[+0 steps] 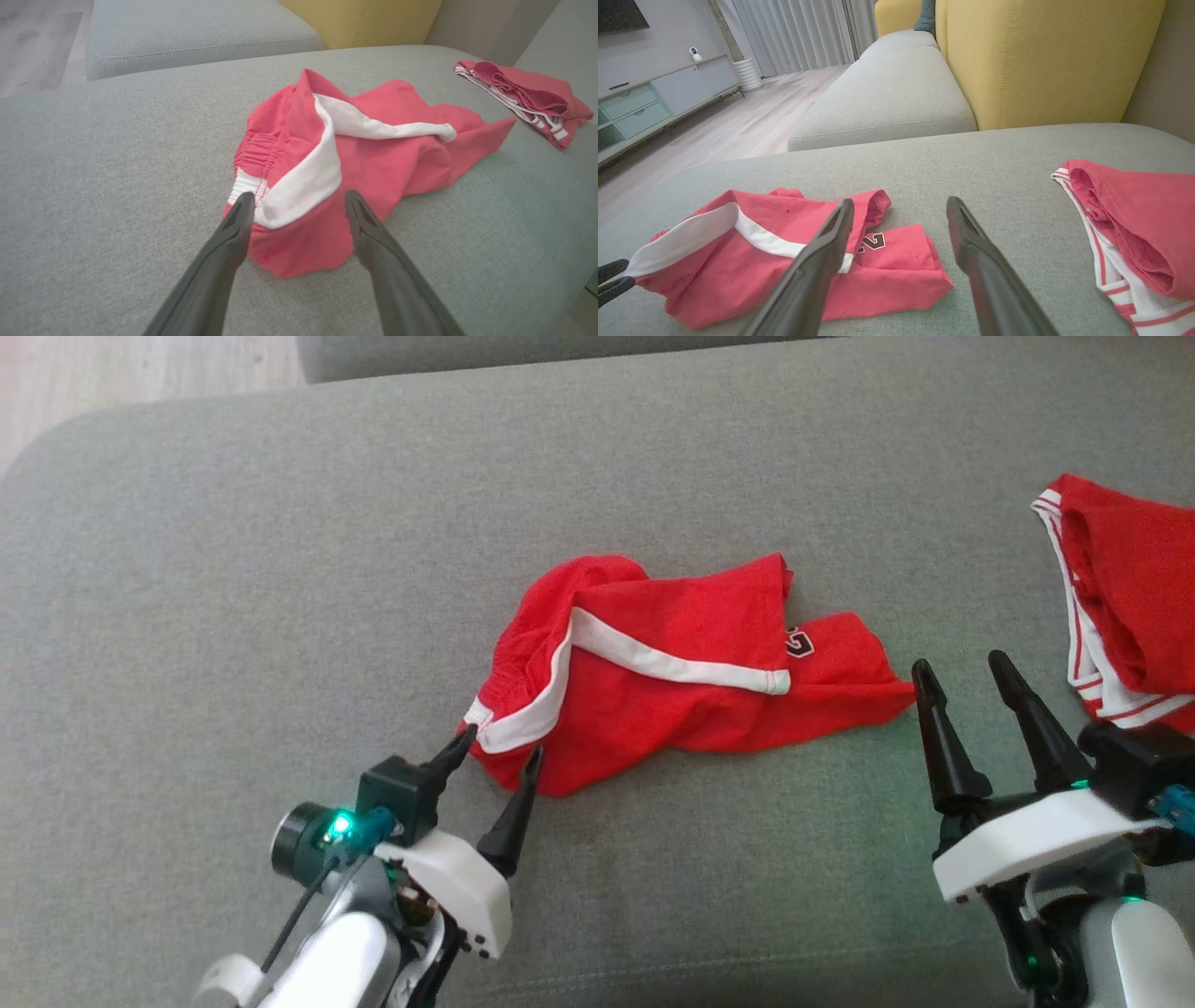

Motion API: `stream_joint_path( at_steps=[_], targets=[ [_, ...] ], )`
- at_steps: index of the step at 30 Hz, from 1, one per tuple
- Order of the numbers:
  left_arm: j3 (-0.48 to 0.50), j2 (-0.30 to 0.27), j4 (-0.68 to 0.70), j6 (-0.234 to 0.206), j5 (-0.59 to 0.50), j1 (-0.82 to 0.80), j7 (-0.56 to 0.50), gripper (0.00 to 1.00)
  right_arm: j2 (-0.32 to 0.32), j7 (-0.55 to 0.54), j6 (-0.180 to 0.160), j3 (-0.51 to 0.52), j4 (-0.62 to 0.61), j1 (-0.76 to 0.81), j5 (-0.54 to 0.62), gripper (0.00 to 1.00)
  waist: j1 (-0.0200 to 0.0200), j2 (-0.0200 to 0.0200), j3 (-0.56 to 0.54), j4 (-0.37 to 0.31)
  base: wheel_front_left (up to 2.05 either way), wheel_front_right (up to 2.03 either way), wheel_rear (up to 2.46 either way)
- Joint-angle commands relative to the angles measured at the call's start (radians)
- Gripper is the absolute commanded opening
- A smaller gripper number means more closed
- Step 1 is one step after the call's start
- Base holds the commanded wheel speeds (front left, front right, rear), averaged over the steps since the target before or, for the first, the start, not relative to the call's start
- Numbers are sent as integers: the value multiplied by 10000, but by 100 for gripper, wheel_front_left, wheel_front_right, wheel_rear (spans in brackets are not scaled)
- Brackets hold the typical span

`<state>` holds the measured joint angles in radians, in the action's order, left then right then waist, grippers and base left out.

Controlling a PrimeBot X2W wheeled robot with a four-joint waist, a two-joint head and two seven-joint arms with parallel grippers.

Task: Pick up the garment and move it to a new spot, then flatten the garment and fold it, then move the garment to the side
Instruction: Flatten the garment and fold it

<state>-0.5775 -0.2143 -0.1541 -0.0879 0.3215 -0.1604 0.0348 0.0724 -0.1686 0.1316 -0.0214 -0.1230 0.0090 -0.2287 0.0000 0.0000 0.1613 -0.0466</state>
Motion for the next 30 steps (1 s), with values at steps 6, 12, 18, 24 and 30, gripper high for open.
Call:
stream_joint_path(
  at_steps=[6,12,18,24,30],
  targets=[
    [376,-106,7,-33,111,-764,-35,22,-4,114,-9,-170,-297,-430,-77,100,0,0,217,-151,0,0,0],
    [345,-147,38,-16,98,-895,47,0,75,38,-9,-353,-142,-478,15,100,0,0,365,-116,0,0,0],
    [268,-157,93,-10,17,-1098,134,0,422,-166,-9,-1478,473,-723,-58,100,0,0,569,71,0,0,0],
    [139,-49,87,16,-43,-1346,225,0,624,-119,-9,-2297,1476,-1296,-254,100,0,0,886,365,0,0,0],
    [75,8,-15,50,-44,-1542,342,0,717,-7,-9,-2433,2409,-1968,-382,100,0,0,1144,569,0,0,0]
  ],
)
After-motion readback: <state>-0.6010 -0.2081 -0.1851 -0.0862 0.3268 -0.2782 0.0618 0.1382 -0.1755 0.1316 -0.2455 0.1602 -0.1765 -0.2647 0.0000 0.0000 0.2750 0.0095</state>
